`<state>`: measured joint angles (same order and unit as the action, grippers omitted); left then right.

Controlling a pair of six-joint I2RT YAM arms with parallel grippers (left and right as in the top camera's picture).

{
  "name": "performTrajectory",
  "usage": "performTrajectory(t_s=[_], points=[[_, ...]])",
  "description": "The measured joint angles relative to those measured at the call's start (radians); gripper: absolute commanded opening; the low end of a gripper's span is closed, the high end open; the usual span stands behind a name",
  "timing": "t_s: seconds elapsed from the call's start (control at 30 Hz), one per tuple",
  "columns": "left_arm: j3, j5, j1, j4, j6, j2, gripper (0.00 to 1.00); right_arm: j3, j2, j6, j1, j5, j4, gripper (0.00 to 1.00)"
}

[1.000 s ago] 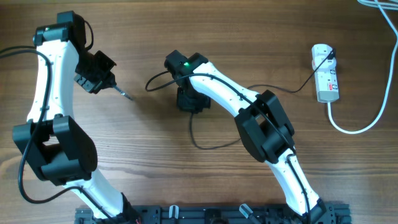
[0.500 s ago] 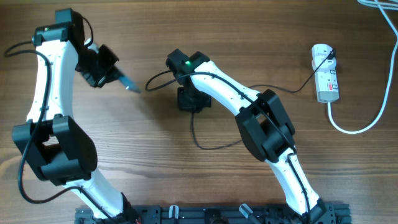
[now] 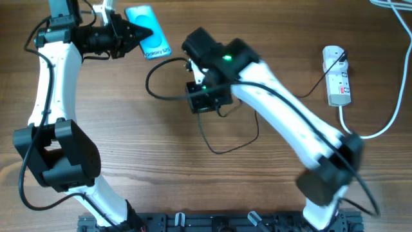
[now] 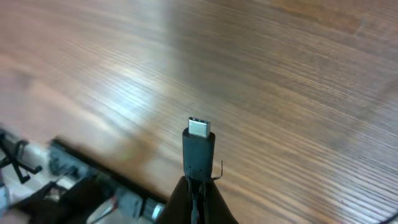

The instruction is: Plug charger to phone and switch on socket

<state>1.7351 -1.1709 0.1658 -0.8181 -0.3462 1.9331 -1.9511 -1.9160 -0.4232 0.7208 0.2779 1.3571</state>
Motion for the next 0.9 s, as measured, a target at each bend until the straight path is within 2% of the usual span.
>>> performTrajectory(t_s=[0.17, 0.37, 0.47, 0.6, 0.73, 0.9], points=[[0.0, -0.128, 0.0, 0.01, 0.001, 0.0, 0.04, 0.0, 0.099, 0.025, 0.022, 0.008, 0.008, 0.04], [0.0, -0.265, -0.024, 0.01, 0.034, 0.0, 0.04, 0.0, 0.114, 0.036, 0.061, 0.01, -0.029, 0.04], [0.0, -0.288, -0.063, -0.004, 0.066, 0.0, 0.04, 0.0, 0.114, 0.028, 0.071, 0.011, -0.082, 0.04], [-0.001, -0.25, -0.133, -0.047, 0.097, 0.0, 0.04, 0.0, 0.114, 0.027, 0.07, 0.002, -0.098, 0.04], [-0.001, -0.144, -0.203, -0.072, 0.106, 0.0, 0.04, 0.0, 0.114, 0.017, 0.07, -0.04, -0.077, 0.04], [-0.001, -0.113, -0.226, -0.072, 0.119, 0.0, 0.04, 0.0, 0.114, -0.041, 0.069, -0.135, -0.026, 0.04]])
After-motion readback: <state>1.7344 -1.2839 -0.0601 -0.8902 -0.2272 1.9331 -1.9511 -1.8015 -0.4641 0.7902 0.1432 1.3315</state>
